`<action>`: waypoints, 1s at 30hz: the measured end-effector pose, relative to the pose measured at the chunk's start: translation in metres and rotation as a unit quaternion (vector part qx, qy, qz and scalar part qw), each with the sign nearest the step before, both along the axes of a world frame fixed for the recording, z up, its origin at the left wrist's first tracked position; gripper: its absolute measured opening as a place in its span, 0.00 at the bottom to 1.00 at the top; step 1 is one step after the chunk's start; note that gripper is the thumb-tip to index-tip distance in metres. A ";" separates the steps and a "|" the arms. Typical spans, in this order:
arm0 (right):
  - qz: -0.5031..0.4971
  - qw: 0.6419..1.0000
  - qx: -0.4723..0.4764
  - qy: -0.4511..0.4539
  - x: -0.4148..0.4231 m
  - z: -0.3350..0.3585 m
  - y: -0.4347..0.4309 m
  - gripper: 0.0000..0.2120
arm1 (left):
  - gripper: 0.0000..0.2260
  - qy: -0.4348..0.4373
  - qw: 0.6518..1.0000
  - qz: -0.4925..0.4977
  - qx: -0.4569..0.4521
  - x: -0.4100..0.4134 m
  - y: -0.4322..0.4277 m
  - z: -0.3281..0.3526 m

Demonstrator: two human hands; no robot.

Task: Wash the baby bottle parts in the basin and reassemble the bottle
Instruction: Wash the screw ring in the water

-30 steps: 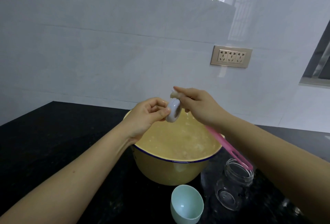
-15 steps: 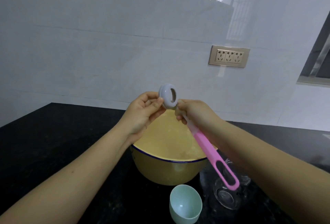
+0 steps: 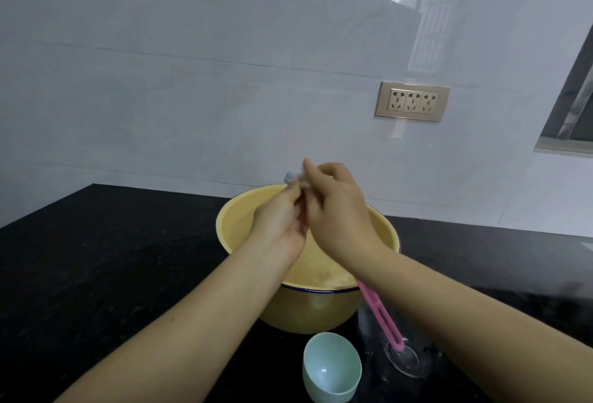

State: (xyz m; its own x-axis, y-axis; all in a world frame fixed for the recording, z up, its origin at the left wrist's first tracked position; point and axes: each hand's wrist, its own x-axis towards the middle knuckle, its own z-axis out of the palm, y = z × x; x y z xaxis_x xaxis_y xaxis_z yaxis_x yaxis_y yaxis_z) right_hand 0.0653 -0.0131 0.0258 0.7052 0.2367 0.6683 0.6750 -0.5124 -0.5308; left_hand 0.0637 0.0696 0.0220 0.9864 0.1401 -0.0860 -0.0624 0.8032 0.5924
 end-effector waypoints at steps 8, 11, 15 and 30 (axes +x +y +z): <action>0.003 0.992 -0.074 -0.101 -0.002 -0.007 -0.001 0.21 | 0.10 0.006 0.999 -0.038 -0.017 -0.007 -0.001 0.006; 0.002 0.996 -0.003 -0.093 -0.001 -0.006 0.001 0.19 | 0.11 -0.003 0.999 -0.036 -0.025 -0.010 -0.006 0.012; -0.040 0.996 0.080 0.030 0.012 0.006 -0.014 0.16 | 0.12 -0.021 1.000 0.004 -0.015 -0.009 -0.003 0.013; -0.025 0.995 0.038 0.094 0.030 0.011 -0.019 0.17 | 0.09 -0.061 0.958 -0.047 0.275 -0.006 0.018 0.004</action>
State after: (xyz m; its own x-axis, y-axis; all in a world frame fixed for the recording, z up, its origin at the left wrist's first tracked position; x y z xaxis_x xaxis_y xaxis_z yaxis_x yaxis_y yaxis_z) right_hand 0.0955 -0.0316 0.0366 0.8290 0.1526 0.5380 0.5349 -0.4967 -0.6834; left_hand 0.0581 0.0875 0.0264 0.9949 0.0424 0.0914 -0.1007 0.3770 0.9207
